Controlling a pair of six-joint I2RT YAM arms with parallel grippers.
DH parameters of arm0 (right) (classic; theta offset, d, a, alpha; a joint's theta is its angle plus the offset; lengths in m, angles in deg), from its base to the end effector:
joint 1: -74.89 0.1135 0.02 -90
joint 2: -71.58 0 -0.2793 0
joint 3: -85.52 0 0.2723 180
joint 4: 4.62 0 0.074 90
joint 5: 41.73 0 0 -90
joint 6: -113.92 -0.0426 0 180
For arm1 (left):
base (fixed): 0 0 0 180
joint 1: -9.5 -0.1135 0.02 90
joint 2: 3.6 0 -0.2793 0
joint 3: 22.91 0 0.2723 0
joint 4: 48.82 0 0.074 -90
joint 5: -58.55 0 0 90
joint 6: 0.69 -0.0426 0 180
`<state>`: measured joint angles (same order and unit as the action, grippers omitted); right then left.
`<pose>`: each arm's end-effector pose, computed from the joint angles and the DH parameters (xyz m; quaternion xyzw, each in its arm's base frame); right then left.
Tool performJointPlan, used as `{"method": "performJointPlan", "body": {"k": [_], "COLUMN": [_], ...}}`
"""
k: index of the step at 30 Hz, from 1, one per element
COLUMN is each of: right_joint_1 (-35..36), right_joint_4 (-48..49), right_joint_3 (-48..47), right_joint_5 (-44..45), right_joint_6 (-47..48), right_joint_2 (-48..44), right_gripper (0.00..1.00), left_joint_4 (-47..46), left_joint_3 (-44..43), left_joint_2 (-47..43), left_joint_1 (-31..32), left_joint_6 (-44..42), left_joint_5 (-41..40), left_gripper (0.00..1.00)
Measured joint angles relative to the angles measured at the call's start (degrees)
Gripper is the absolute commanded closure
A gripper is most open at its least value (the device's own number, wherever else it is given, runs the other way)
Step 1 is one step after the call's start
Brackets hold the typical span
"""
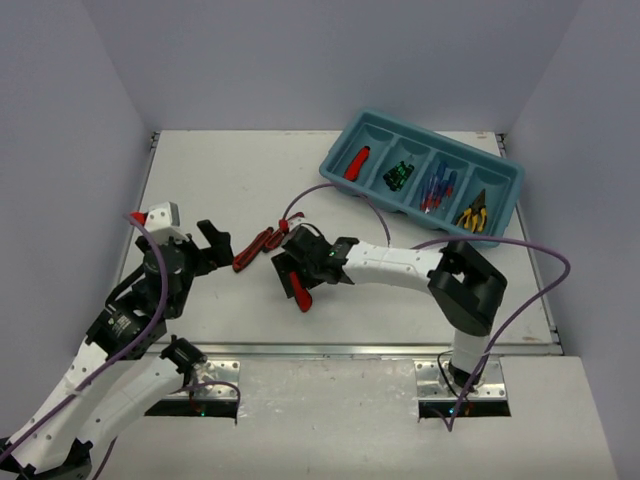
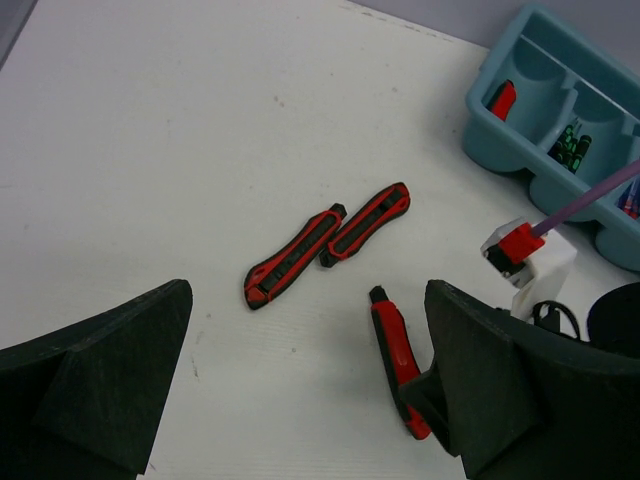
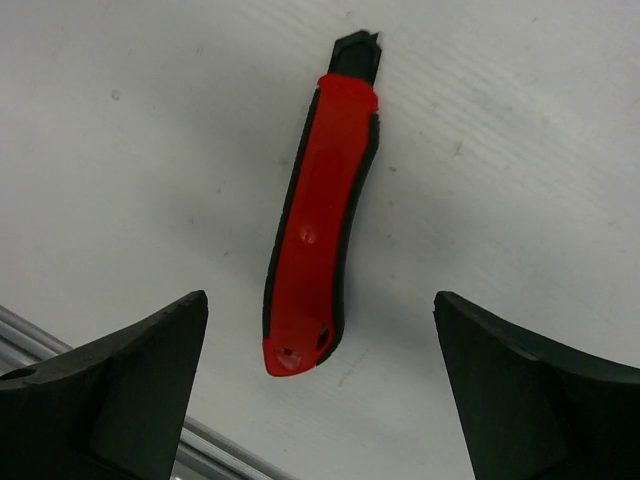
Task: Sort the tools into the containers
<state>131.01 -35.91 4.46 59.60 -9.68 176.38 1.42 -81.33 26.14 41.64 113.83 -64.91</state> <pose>0.2338 0.3332 0.1790 -0.1562 0.9367 0.1442 0.2783 0.1126 -0.0430 0.3425 -0.1089 0.8009 -0.0461 0.5870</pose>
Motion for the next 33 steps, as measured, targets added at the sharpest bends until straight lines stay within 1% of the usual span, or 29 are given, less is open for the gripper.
{"method": "performJointPlan", "body": {"k": [1,4,5,7,8,9,10,11,12,16,18,20,22,24,27,30,33], "right_joint_1": [1.12,2.72,2.98,3.24,3.32,3.43,3.5,3.5,3.5,3.31,2.84,0.79,-4.08,-11.24,-22.16,-29.95,-34.28], "right_joint_4": [-0.01,-1.71,-2.4,-2.8,-3.03,-3.44,-3.43,-3.47,-3.54,-3.51,-3.81,-3.04,-2.38,-0.57,3.36,4.72,3.07], "right_joint_3": [-0.16,-2.25,-3.33,-5.42,-6.2,-6.88,-7.34,-7.51,-7.53,-7.03,-5.52,-2.96,-0.74,-0.37,-3.02,-7.67,-18.56], "right_joint_5": [0.59,2.13,2.6,3.41,3.93,4.73,4.99,5.18,5.25,5.11,4.3,1.73,-1.72,-5.16,-10.33,-13.4,-14.17], "right_joint_6": [-0.61,-2.2,-2.6,-3.39,-3.63,-3.88,-4.3,-4.48,-4.68,-5.47,-5.45,-5.41,-5.46,-5.6,-7.48,-9.73,-11.94], "right_joint_2": [0.92,4.95,6.47,10.22,11.43,11.94,12.28,12.42,12.41,11.85,10.12,6.99,2.68,-0.72,-1.89,-0.11,7.06], "right_gripper": [0.14,0.37,0.4,0.53,0.62,0.79,0.9,0.96,1.0,1.0,1.0,1.0,1.0,1.0,1.0,1.0,1.0], "left_joint_4": [0.01,0.01,0.01,0.01,0.02,0.03,0.02,0.01,0.0,-0.08,-0.16,-0.24,-0.39,-0.43,-0.45,-0.62,-0.96], "left_joint_3": [0.0,0.0,0.0,0.0,0.0,0.0,0.0,0.0,0.0,0.0,0.0,0.0,0.01,0.02,0.07,0.07,0.07], "left_joint_2": [0.0,-0.13,-0.23,-0.71,-1.01,-1.38,-1.82,-2.27,-2.68,-3.35,-3.09,-2.57,-1.93,-1.29,-0.5,0.58,1.92], "left_joint_1": [0.0,0.0,0.0,0.0,0.0,0.0,0.0,0.0,0.0,0.0,0.0,0.0,0.0,0.0,0.0,0.0,0.0], "left_joint_6": [-0.01,-0.01,-0.01,-0.01,-0.01,-0.01,-0.01,-0.01,-0.02,-0.05,-0.05,-0.13,-0.26,-0.32,-0.49,-0.63,-0.84], "left_joint_5": [0.01,0.09,0.1,0.2,0.25,0.3,0.38,0.45,0.54,1.28,1.82,2.46,2.96,3.47,4.42,5.08,5.76], "left_gripper": [0.0,0.0,0.0,0.0,0.0,0.0,0.0,0.0,0.0,0.0,0.0,0.0,0.0,0.0,0.0,0.0,0.0]}}
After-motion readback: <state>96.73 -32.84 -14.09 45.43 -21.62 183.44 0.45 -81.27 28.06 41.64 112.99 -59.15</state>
